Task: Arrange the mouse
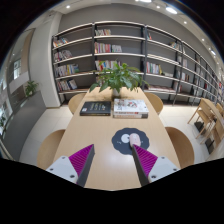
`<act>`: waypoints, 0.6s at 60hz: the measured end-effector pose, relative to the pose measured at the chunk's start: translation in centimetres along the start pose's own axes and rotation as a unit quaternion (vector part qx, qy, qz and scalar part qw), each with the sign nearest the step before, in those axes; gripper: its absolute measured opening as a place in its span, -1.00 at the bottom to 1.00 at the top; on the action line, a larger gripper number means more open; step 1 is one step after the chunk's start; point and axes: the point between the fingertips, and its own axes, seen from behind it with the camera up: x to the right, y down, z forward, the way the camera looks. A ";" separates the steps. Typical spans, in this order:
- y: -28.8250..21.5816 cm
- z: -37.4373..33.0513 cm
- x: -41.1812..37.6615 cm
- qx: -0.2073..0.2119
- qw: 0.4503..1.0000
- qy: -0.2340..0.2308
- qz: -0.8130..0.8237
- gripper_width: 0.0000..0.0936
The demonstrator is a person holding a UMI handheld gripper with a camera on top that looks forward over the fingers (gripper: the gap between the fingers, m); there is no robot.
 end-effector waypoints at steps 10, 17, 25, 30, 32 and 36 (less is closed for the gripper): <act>5.2 -2.9 -1.0 -0.027 1.000 0.008 -0.007 0.60; 7.2 -4.6 -1.5 -0.039 0.999 0.011 -0.016 0.61; 8.1 -6.0 -2.3 -0.040 0.999 0.011 -0.014 0.62; 7.9 -6.7 -2.5 -0.039 0.999 0.006 -0.010 0.61; 8.2 -6.8 -2.8 -0.040 0.999 0.003 -0.010 0.60; 8.5 -7.3 -3.0 -0.044 0.999 -0.003 -0.015 0.61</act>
